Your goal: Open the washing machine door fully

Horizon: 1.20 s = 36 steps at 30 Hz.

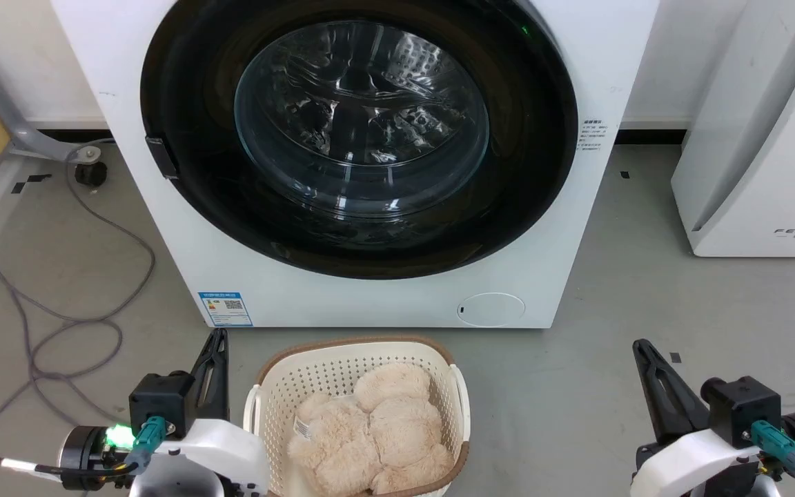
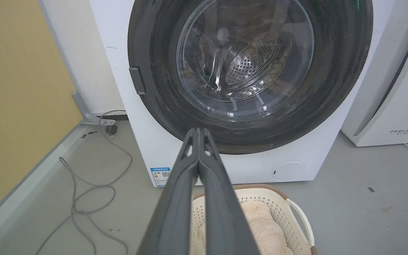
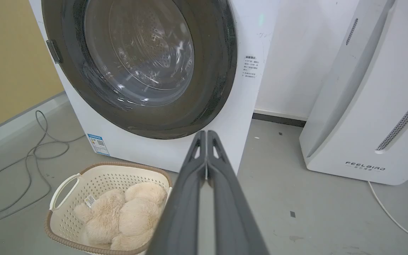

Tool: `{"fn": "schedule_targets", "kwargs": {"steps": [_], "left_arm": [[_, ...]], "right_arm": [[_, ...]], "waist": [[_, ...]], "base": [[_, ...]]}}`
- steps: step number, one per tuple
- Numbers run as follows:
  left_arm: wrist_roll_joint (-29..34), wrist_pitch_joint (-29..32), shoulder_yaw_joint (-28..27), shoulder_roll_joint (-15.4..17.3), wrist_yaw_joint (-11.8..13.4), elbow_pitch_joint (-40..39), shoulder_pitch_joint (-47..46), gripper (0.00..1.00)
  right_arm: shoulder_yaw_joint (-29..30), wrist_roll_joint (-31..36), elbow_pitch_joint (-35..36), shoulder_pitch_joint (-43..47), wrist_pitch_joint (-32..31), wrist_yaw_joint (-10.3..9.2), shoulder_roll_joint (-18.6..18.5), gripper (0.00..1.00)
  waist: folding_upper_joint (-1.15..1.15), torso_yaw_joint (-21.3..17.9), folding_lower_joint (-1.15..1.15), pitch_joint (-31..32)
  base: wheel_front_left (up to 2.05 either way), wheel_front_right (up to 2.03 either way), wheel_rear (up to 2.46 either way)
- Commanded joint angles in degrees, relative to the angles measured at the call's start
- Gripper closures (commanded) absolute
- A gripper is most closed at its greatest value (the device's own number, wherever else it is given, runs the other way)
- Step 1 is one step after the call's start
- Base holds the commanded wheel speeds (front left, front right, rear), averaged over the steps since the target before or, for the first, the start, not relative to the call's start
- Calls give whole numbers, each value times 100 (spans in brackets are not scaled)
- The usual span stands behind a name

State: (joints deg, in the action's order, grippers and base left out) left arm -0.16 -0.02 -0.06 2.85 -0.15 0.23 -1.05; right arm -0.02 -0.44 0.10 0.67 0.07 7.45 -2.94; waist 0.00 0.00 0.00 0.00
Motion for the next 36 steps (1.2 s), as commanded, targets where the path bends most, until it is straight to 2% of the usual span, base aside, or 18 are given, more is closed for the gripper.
{"fn": "schedule_targets", "kwargs": {"steps": [1,5,6,30,31,32,36], "left_arm": [[16,2,6,3,15,-23,105,100],[16,2,6,3,15,-23,105,100],[0,-1,-2,0,1,0,0,0],[-58,-243,104,0,200,-21,-25,0],[-60,-255,109,0,210,-22,-26,0],[-63,-267,114,0,219,-23,-27,0],[-73,-315,132,0,258,-27,-29,0]], "right_arm": [[2,44,-10,-67,-7,3,6,100],[2,44,-10,-67,-7,3,6,100],[2,-1,0,0,2,0,0,0],[145,-417,188,12,242,0,1,0],[150,-436,198,13,254,0,1,38],[155,-460,207,13,266,0,1,98],[176,-641,237,12,313,0,1,100]], "waist": [[0,0,0,0],[0,0,0,0],[0,0,0,0],[0,1,0,-24],[0,1,0,-25],[0,1,0,-25],[0,1,0,-27]], "base": [[0,0,0],[0,0,0],[0,0,0],[0,0,0],[0,0,0],[0,0,0],[0,0,0]]}}
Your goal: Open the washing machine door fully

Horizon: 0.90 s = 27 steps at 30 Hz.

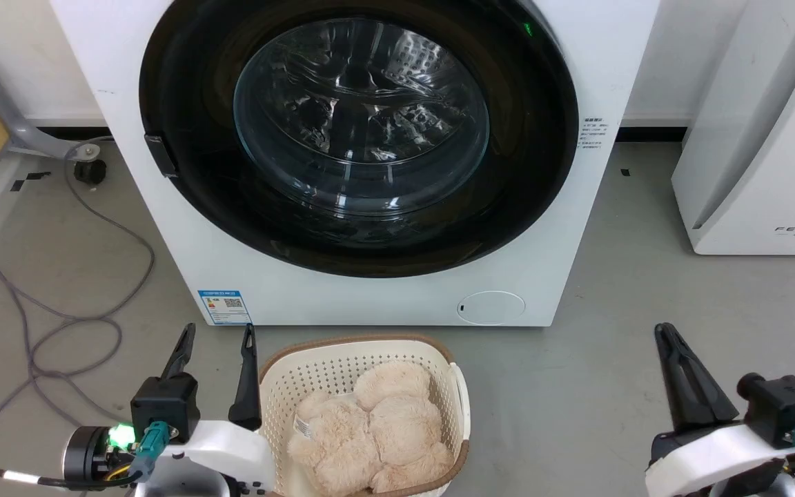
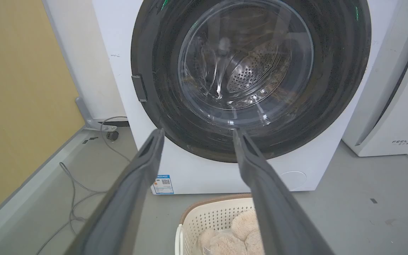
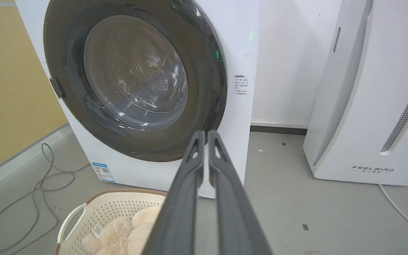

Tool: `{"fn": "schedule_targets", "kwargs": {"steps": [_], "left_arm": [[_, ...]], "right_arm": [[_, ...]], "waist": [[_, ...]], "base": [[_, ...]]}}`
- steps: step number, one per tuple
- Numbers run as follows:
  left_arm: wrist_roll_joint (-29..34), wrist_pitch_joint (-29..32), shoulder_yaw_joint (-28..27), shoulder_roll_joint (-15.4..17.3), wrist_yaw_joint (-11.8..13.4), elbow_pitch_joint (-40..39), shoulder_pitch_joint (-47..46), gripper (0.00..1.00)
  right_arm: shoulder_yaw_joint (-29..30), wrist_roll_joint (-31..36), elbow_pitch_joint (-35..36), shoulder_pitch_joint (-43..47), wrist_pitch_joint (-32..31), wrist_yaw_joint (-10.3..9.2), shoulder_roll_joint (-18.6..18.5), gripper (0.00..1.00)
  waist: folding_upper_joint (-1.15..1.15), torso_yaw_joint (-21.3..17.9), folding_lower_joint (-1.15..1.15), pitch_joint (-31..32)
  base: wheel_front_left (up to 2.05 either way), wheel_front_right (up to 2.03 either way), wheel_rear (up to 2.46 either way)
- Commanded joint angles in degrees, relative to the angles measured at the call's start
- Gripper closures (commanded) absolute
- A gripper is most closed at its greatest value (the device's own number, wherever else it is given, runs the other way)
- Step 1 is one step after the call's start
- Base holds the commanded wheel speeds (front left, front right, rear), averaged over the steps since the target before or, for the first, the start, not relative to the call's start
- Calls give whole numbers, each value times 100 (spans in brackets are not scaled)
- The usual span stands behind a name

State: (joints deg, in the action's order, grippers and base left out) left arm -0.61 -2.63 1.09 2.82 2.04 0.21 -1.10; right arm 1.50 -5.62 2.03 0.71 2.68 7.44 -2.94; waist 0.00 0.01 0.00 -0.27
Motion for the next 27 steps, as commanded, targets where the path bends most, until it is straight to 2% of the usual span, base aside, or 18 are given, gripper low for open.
{"fn": "schedule_targets", "kwargs": {"steps": [1,9,27], "left_arm": [[-31,-65,22,3,49,-27,-25,0],[-50,-161,58,3,122,-35,-30,0],[-73,-376,137,4,266,-76,-79,0]], "right_arm": [[40,-193,49,7,65,1,1,100],[83,-916,31,-9,160,1,2,100],[101,-3878,-75,-139,375,2,3,100]], "waist": [[0,-1,0,-1],[0,-5,0,-12],[0,22,0,-115]], "base": [[0,0,0],[0,0,0],[0,0,0]]}}
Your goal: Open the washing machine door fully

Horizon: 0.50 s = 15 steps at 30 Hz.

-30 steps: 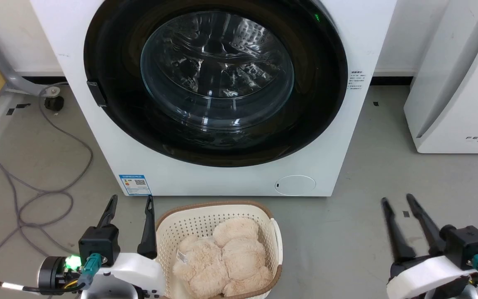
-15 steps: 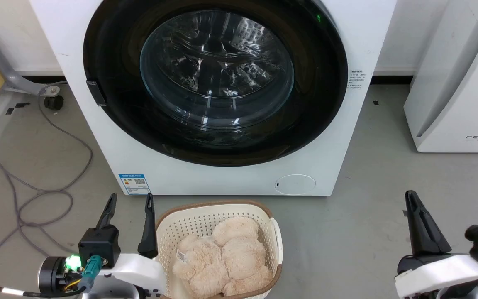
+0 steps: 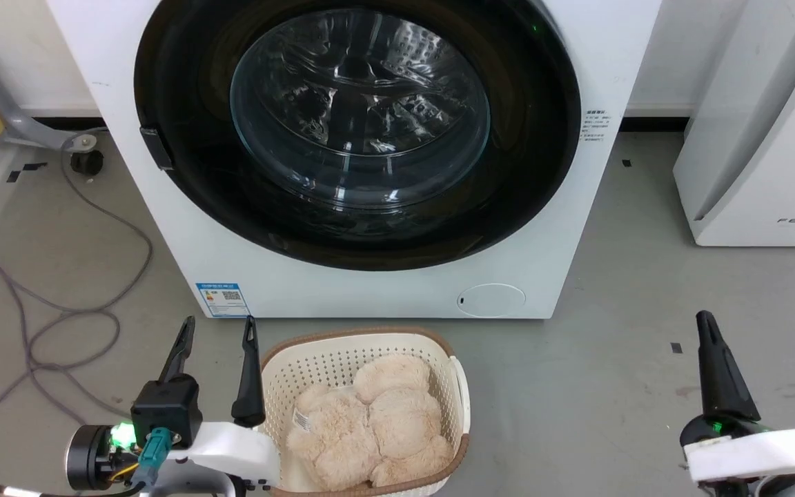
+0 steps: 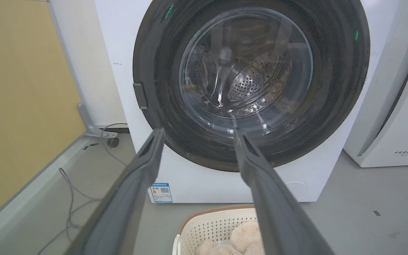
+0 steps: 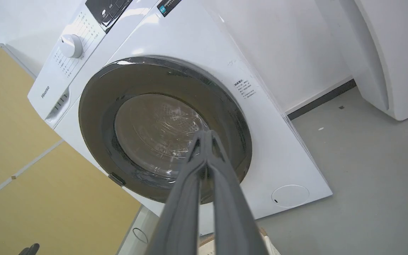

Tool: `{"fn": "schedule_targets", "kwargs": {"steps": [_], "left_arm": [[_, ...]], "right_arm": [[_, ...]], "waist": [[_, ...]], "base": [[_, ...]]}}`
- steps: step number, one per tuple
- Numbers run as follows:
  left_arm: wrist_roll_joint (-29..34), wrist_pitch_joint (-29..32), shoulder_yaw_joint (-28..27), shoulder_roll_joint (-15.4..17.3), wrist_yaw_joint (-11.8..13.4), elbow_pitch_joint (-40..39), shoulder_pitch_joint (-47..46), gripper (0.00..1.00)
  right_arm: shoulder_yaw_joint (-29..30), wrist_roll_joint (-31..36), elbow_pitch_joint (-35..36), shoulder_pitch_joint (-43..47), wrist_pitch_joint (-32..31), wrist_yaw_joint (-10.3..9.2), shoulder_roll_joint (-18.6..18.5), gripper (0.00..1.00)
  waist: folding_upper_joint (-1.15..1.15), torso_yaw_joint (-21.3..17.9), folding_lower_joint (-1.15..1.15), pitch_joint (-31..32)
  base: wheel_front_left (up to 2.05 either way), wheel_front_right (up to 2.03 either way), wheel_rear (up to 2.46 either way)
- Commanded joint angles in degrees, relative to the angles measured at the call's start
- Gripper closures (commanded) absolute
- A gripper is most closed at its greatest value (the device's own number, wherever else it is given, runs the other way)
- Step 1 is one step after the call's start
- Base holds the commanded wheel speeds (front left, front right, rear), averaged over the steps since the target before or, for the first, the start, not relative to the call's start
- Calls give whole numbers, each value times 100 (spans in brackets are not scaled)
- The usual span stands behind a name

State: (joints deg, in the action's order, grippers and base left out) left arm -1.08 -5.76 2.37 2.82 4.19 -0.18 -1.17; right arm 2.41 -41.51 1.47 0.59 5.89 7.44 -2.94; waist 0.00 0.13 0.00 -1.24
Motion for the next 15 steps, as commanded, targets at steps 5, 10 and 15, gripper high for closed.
{"fn": "schedule_targets", "kwargs": {"steps": [5,10,15], "left_arm": [[-31,-111,27,4,81,-49,-106,0],[-39,-171,51,4,118,-64,-151,0],[-45,-231,78,4,161,-89,-206,0]], "right_arm": [[80,-943,-82,-230,-14,2,3,100],[311,-1722,-266,-424,-232,2,3,100],[538,-2347,-544,-689,-525,2,3,100]], "waist": [[0,37,0,-80],[0,83,0,-168],[0,130,0,-275]], "base": [[0,0,0],[0,0,0],[0,0,0]]}}
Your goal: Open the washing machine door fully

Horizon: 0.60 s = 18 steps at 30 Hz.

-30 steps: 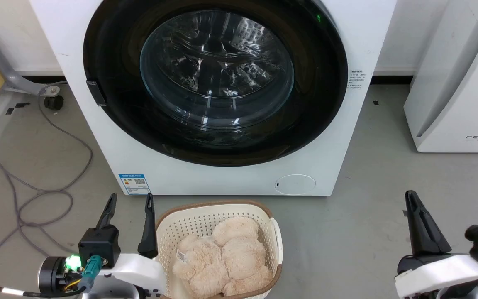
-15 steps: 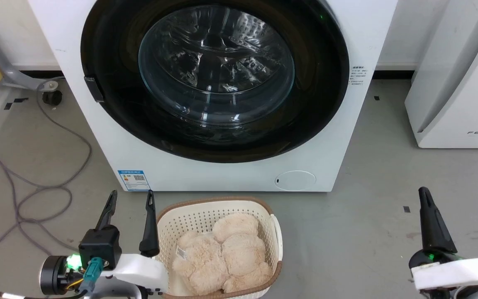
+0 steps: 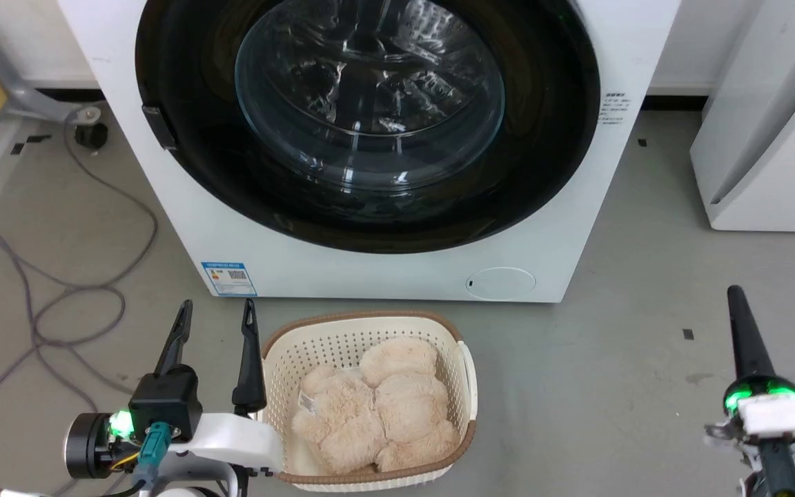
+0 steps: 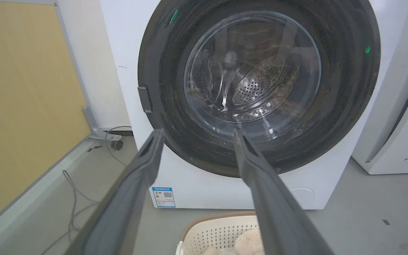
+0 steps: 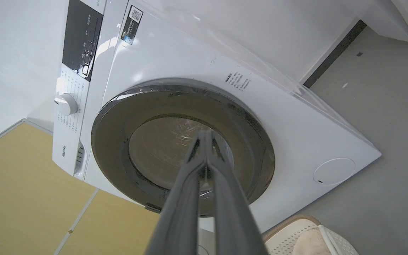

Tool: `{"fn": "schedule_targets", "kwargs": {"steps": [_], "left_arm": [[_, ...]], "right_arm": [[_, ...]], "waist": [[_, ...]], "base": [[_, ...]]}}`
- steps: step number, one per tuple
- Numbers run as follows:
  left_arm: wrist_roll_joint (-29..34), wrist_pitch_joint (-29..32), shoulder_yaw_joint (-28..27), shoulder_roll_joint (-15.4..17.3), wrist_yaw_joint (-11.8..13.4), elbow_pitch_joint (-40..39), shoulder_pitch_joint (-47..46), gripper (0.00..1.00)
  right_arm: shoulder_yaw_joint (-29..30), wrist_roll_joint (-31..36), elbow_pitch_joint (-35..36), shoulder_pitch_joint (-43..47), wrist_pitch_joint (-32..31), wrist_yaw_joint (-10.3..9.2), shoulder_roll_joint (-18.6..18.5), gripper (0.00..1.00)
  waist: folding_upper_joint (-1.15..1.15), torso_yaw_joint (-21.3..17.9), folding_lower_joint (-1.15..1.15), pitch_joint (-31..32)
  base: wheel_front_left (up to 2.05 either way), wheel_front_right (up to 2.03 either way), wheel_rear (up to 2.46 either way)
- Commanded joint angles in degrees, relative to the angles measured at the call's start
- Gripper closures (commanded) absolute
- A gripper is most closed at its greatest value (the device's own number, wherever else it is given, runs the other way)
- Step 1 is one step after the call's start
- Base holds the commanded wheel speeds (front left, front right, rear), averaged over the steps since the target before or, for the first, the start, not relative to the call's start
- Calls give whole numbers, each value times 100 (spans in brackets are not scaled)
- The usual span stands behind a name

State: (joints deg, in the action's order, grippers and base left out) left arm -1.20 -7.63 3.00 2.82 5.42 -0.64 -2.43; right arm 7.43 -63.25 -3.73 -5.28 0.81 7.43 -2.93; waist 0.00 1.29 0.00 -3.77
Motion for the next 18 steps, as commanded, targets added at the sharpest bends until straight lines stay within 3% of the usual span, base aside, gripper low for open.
{"fn": "schedule_targets", "kwargs": {"steps": [1,18], "left_arm": [[-33,-56,20,4,45,-48,-95,0],[-79,-260,181,5,210,-139,-441,0]], "right_arm": [[91,-273,-88,-171,-64,4,-2,100],[610,-1600,-1178,-1790,-534,4,-503,100]], "waist": [[0,25,0,-48],[0,248,0,-631]], "base": [[0,0,0],[0,0,0]]}}
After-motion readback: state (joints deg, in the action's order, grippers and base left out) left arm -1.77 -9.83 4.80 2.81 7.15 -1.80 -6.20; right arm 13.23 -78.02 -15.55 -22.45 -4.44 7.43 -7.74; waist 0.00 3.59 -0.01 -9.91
